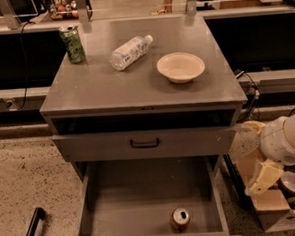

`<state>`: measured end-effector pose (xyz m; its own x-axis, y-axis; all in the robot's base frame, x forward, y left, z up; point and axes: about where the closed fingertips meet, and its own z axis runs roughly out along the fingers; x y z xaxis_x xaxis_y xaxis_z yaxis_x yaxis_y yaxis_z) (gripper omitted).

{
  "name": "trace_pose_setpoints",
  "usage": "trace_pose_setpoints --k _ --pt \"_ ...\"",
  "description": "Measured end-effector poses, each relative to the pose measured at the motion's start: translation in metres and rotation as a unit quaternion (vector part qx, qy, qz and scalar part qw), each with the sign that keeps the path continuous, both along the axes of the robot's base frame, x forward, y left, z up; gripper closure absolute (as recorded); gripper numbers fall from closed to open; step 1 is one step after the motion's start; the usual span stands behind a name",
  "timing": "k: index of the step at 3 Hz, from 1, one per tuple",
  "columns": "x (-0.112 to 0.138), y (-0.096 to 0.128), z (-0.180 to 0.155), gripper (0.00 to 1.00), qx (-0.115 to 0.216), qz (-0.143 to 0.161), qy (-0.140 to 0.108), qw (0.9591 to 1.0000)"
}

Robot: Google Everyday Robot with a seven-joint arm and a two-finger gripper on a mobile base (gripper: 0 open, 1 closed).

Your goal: Pick orange can from middle drawer and place on counter

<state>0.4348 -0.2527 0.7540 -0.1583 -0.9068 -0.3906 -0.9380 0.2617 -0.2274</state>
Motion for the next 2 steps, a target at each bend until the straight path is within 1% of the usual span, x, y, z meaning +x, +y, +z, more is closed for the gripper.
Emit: trace_pose_setpoints --k 1,2 --pt "0.004 0.023 -0.041 0.0 0.05 0.039 0.01 0.998" --pt "0.005 0.044 -0.072 0.0 0.086 0.07 0.002 0.9938"
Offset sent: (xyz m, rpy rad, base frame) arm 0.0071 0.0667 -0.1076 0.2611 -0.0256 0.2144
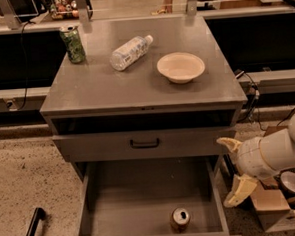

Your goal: Pick orange can from middle drawer and place on counter

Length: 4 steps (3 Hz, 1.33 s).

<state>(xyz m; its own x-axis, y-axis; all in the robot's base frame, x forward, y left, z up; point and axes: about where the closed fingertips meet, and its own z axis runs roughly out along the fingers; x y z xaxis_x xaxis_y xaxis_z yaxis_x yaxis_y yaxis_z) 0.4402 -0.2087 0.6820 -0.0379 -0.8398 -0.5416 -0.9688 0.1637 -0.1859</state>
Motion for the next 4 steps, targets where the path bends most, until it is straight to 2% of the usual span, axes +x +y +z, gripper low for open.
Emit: trace_pose_setpoints --k 1,2,3,4 --pt "0.001 0.02 -0.031 0.0 0.013 0.026 -0.003 0.9996" --pt "0.001 0.021 -0.032 0.0 0.015 0.028 -0.001 0.9995" --pt "-0.005 0.04 -0.07 0.0 0.036 0.047 0.025 0.9979" --pt "-0.013 0.064 -0.125 0.07 0.046 0.065 0.056 0.9953"
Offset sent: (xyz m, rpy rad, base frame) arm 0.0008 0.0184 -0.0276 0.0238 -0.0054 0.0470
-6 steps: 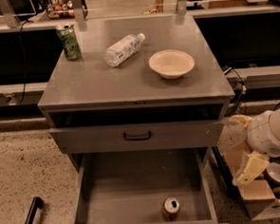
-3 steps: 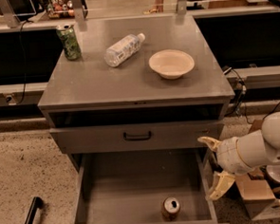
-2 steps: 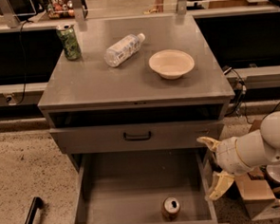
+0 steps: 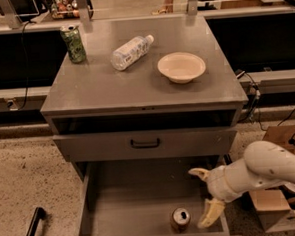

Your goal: Pick orange can from middle drawer and place on counter

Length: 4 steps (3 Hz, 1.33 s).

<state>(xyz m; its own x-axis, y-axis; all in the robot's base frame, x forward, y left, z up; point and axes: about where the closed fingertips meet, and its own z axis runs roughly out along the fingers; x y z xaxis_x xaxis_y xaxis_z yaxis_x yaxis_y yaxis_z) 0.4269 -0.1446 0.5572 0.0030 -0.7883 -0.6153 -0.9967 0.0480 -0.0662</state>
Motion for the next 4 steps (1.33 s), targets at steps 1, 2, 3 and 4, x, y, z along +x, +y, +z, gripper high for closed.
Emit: trace_pose_setpoints --k 1,2,3,4 --pt "-0.003 0.018 -0.038 0.08 0.006 0.01 0.017 0.9998" --pt "-0.002 0.029 -0.06 0.12 0.019 0.012 0.026 0.9994" --pt "-0.003 0.033 -0.081 0.18 0.029 0.007 0.038 0.9988" --pt "-0.006 0.035 -0.1 0.22 0.035 0.005 0.047 0.9982"
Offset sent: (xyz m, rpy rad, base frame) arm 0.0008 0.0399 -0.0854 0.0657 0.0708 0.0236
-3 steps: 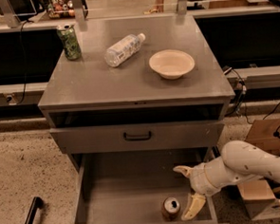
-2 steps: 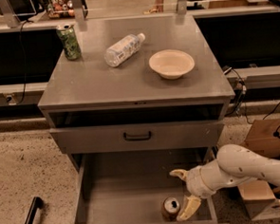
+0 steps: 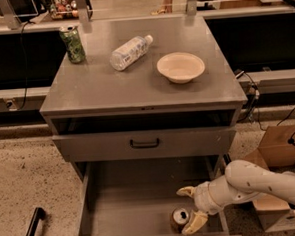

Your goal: Pick orange can from middle drawer and place on counter

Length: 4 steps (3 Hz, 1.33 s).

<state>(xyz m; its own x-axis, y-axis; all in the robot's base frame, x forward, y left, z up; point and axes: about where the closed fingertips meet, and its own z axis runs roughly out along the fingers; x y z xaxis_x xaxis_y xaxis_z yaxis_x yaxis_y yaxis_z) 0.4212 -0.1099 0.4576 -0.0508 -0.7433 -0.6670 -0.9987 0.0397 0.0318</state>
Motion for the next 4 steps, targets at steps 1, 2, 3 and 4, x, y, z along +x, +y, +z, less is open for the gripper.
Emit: trace_pose_setpoints --k 1,2,3,4 --pt "-0.003 -0.001 -0.015 0.25 0.005 -0.001 0.006 1.0" --pt "-0.004 0.003 -0.029 0.31 0.006 0.007 0.006 0.9999" --pt "-0.006 0.007 -0.034 0.32 0.008 0.013 0.007 0.9999" --pt "-0.007 0.009 -0.038 0.5 0.01 0.018 0.009 0.9998"
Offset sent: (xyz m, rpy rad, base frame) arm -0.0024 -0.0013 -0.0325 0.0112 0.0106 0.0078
